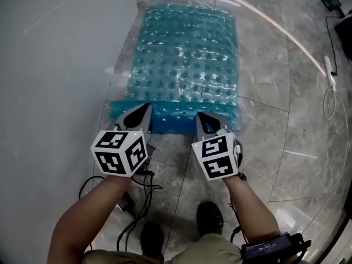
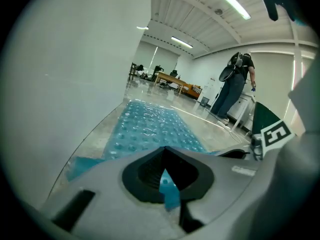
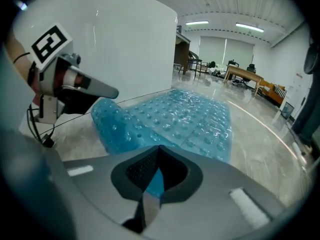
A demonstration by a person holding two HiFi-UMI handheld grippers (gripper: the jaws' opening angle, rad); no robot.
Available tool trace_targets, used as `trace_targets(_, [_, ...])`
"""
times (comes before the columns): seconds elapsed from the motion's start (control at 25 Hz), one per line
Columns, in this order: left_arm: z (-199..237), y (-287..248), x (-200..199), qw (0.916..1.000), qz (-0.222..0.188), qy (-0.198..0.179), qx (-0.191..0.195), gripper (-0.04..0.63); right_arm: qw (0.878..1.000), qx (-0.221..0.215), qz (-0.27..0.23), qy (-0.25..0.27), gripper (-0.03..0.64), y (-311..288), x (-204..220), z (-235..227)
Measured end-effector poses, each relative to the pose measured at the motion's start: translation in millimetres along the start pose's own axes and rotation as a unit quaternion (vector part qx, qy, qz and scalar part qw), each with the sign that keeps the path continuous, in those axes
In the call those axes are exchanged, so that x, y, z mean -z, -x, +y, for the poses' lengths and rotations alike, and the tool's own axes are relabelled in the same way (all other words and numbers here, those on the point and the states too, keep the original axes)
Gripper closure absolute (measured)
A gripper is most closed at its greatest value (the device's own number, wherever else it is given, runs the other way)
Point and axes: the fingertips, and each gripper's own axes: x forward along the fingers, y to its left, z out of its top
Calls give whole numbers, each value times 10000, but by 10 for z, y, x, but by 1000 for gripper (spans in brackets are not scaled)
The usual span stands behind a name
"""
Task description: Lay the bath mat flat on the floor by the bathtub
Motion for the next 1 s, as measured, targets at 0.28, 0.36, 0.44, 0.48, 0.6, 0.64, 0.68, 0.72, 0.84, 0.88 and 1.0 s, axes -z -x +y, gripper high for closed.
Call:
trace_targets(0.28, [135, -226, 391, 9969, 770, -177, -12, 588, 9984, -424, 337, 134, 611, 419, 171, 303])
trace_targets(0.36, [100, -114, 509, 9954, 932, -200, -22, 588, 9990, -292, 313, -96, 610, 594, 37, 268])
trace_targets(0.44, [47, 36, 690, 9937, 1117, 51, 18, 588, 9986, -108, 350, -376, 610, 821, -48, 246])
trace_targets(0.48, [26, 106, 794, 9926, 1198, 208, 64, 588, 9980, 2, 353, -521, 609, 917, -63, 244])
trace_targets(0.6, [-41, 324, 1150, 9900, 1319, 447, 214, 588, 9954, 323, 361, -832, 609, 1010, 73, 308])
trace_targets(0.64, [-89, 430, 1297, 9890, 1360, 518, 270, 588, 9944, 397, 382, -897, 609, 997, 165, 353])
trace_targets(0.68, [-146, 541, 1426, 9877, 1399, 606, 344, 588, 9937, 485, 382, -937, 610, 969, 231, 379])
trace_targets(0.72, [-200, 643, 1514, 9866, 1415, 693, 434, 588, 9931, 595, 346, -947, 609, 926, 248, 378])
trace_targets(0.84, [-307, 955, 1605, 9871, 1245, 804, 601, 588, 9939, 768, 287, -733, 609, 716, 198, 423])
trace_targets(0.88, [-330, 1059, 1615, 9877, 1159, 846, 617, 588, 9950, 736, 363, -576, 609, 626, 232, 478])
trace_targets(1.0, [-416, 1302, 1564, 9876, 973, 975, 756, 588, 9950, 746, 644, -188, 611, 498, 478, 554])
